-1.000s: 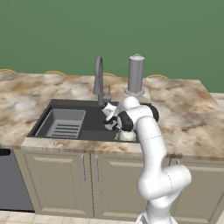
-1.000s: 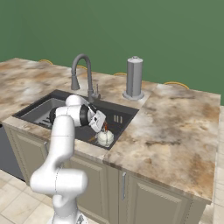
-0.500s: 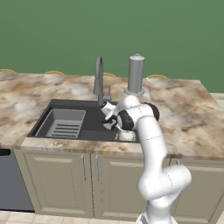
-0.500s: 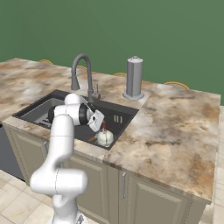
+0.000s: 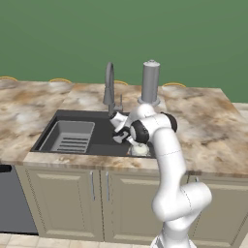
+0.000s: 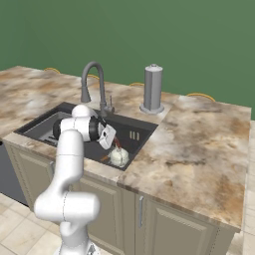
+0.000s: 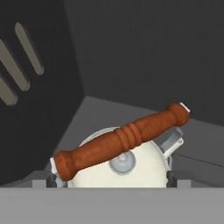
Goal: Open the cabinet, pick the kettle from the cabinet, and place it in the sink.
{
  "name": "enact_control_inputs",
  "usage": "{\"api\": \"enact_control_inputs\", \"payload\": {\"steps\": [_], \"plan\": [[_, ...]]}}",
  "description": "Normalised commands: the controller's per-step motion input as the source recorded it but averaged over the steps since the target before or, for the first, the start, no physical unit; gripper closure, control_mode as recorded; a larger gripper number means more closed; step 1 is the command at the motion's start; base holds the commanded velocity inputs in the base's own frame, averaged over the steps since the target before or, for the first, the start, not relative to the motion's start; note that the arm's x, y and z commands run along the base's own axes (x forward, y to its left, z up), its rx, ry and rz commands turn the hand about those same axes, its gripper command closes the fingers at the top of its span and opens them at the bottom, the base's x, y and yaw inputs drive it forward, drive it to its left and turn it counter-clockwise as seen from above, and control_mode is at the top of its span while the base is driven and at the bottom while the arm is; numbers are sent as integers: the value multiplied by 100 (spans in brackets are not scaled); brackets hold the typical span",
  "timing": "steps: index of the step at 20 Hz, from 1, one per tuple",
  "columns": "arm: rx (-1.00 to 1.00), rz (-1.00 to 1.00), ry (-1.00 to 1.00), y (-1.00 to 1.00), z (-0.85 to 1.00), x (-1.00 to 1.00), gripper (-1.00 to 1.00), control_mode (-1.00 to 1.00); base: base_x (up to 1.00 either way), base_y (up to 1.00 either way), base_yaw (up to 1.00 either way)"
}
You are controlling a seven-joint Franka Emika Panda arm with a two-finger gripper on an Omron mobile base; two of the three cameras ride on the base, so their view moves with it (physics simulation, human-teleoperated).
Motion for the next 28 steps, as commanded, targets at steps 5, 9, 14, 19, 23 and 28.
{"api": "enact_control_inputs", "payload": {"steps": [5, 9, 14, 19, 23, 28], "plan": [[-2, 0, -11, 13, -1, -4, -100, -100, 0, 0, 0], [-5, 1, -15, 6, -9, 2, -100, -100, 0, 0, 0], [-7, 4, -16, 20, -17, 0, -100, -100, 0, 0, 0], [-1, 4, -8, 27, -14, -1, -100, -100, 0, 0, 0], [0, 3, 0, 30, -2, -11, -100, -100, 0, 0, 0], [0, 2, 0, 27, 1, -16, -100, -100, 0, 0, 0]]}}
